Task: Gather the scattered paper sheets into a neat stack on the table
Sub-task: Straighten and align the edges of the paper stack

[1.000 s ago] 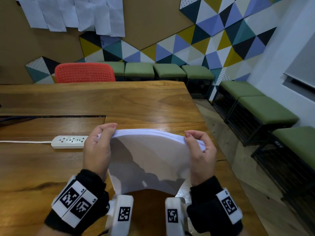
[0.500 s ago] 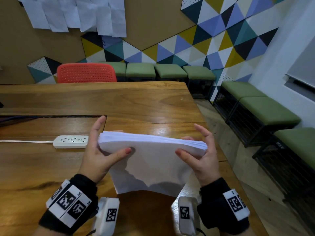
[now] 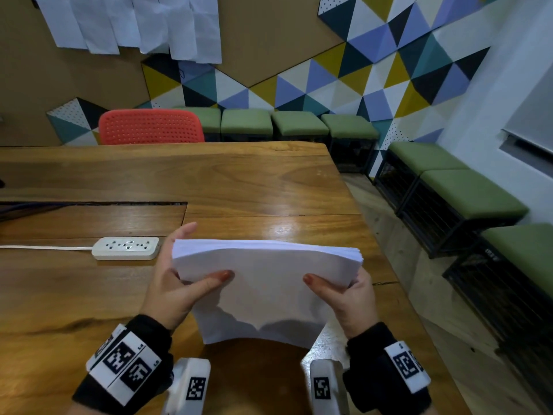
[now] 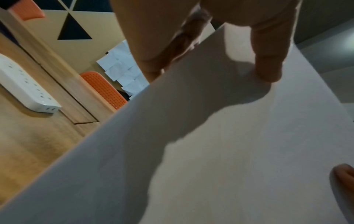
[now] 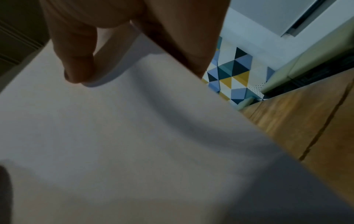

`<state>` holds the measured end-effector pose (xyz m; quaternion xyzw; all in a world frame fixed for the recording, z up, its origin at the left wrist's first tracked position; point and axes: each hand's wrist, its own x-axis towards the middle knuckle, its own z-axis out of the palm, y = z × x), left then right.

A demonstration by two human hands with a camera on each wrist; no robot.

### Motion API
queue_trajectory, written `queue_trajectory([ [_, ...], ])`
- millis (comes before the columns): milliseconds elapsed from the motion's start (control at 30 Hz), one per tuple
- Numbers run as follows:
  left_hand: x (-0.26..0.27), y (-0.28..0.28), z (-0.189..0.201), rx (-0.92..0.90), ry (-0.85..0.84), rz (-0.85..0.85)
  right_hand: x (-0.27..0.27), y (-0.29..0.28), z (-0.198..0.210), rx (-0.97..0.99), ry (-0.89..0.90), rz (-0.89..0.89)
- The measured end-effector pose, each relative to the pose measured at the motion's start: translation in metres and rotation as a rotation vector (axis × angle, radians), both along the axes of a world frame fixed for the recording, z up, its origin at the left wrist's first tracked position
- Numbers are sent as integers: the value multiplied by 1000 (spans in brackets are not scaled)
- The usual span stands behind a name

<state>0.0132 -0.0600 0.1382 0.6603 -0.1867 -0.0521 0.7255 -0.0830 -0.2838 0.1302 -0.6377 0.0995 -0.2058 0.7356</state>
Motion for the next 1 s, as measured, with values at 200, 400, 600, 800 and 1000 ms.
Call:
queue_trajectory([
  [200, -8, -15, -6, 44, 110, 89, 7, 8, -4, -77, 5, -61],
  [400, -12, -8, -23, 58, 224, 83, 1, 5, -29, -153, 167, -50],
  [600, -17, -12, -22, 103, 162, 111, 1, 5, -37, -179, 141, -82],
  [800, -18, -9, -6, 108, -72, 201, -5, 11, -21, -247, 42, -220],
  [1000, -12, -11, 13, 404, -668, 354, -7, 12, 18, -882, -258, -401],
])
